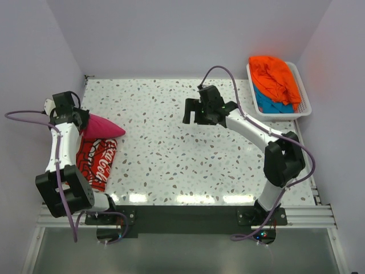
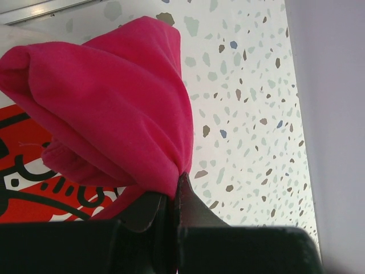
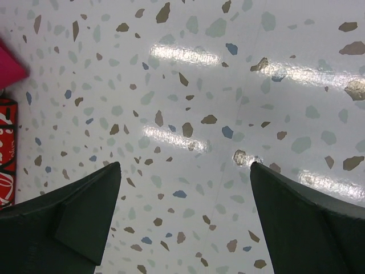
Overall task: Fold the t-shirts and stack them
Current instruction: Neatly place the folded tshirt to the corner
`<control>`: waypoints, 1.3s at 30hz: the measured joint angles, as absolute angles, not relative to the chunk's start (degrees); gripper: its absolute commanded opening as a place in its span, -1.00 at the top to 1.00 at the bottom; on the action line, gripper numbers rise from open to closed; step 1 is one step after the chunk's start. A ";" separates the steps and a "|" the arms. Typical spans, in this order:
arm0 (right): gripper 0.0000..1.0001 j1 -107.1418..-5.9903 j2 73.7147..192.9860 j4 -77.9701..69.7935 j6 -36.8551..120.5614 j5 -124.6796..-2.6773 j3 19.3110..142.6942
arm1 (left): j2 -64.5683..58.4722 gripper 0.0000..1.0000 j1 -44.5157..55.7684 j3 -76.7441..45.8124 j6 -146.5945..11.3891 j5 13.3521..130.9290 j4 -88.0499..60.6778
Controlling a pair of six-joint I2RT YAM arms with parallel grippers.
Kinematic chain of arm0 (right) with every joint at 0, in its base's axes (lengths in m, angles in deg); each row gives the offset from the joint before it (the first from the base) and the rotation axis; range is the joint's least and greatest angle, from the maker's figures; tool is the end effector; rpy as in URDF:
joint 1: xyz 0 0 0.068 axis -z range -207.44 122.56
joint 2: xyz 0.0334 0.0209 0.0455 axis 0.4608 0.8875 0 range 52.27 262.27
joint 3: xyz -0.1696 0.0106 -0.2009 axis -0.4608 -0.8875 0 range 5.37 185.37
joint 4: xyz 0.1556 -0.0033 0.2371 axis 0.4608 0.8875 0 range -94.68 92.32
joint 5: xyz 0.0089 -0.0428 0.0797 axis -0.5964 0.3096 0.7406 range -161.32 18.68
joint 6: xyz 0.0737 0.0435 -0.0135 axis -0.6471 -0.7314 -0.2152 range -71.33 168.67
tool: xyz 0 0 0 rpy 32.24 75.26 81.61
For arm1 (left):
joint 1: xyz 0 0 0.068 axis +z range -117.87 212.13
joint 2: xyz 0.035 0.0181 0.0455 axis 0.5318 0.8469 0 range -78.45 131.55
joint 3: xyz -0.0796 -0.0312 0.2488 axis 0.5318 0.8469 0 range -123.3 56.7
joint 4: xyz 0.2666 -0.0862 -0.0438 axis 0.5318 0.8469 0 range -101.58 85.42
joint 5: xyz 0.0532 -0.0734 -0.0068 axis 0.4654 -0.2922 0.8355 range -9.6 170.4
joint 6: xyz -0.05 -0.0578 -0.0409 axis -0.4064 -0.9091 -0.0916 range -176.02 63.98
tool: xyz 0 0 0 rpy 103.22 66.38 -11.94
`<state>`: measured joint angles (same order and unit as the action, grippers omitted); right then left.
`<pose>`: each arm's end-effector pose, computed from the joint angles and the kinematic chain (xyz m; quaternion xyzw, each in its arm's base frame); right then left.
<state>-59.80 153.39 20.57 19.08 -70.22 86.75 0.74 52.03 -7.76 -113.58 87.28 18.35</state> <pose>0.3780 0.2414 0.2221 -0.0260 0.9235 0.2045 0.3236 0.3297 0.1292 0.2472 -0.5943 0.7041 -0.0718 0.3820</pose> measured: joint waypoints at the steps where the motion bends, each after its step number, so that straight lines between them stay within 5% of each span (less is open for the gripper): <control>1: -0.98 -59.80 152.95 20.59 19.08 -70.24 86.53 | 0.48 1.00 52.03 -7.76 -113.47 87.34 18.46; 39: -0.97 -61.26 143.84 21.10 19.08 -70.35 83.06 | -13.68 1.00 56.35 -7.41 -108.34 88.65 25.74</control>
<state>-61.26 143.84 21.10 19.08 -70.35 83.06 -13.68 56.35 -7.41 -108.34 88.65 25.74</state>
